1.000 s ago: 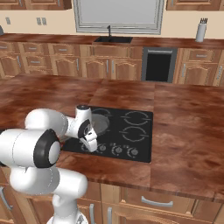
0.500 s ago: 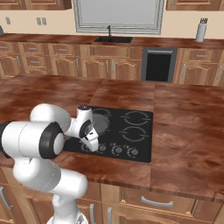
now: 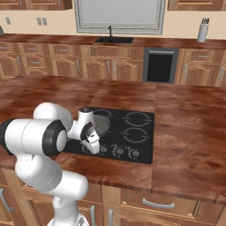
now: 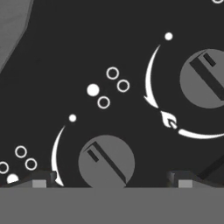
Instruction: Put the garlic and onion in the pan. Then turn on the front left burner and set the heat to medium.
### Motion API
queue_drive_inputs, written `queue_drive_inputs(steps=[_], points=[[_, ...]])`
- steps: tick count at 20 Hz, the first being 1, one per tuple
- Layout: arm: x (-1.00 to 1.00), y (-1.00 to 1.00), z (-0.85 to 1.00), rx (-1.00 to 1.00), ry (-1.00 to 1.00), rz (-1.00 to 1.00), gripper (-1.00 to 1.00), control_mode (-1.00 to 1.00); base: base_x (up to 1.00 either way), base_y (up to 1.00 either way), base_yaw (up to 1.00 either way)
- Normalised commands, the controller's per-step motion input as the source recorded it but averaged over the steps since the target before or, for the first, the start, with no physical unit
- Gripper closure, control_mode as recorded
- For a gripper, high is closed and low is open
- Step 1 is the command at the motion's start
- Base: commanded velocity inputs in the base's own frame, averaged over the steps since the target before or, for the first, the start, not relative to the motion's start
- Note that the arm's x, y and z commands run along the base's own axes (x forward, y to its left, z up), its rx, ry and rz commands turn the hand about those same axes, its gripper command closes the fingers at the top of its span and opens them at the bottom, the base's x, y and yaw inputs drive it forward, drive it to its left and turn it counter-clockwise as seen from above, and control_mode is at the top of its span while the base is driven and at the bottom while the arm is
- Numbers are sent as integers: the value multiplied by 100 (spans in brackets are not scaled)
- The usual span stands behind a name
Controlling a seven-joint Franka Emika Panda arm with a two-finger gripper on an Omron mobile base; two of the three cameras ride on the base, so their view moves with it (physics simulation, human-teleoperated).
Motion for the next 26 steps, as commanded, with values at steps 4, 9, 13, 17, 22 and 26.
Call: queue_drive_inputs(steps=[4,9,13,17,22,26], points=[[9,0,-4,0,0,0,-100,-100,0,0,0],[1,0,-5,0,0,0,-100,-100,0,0,0],[2,-2,-5,0,0,0,-100,-100,0,0,0],[5,-2,-8,0,0,0,-100,-100,0,0,0],[7,0,-19,-1,0,0,100,-100,0,0,0],[9,-1,-27,-1,0,0,100,-100,0,0,0]])
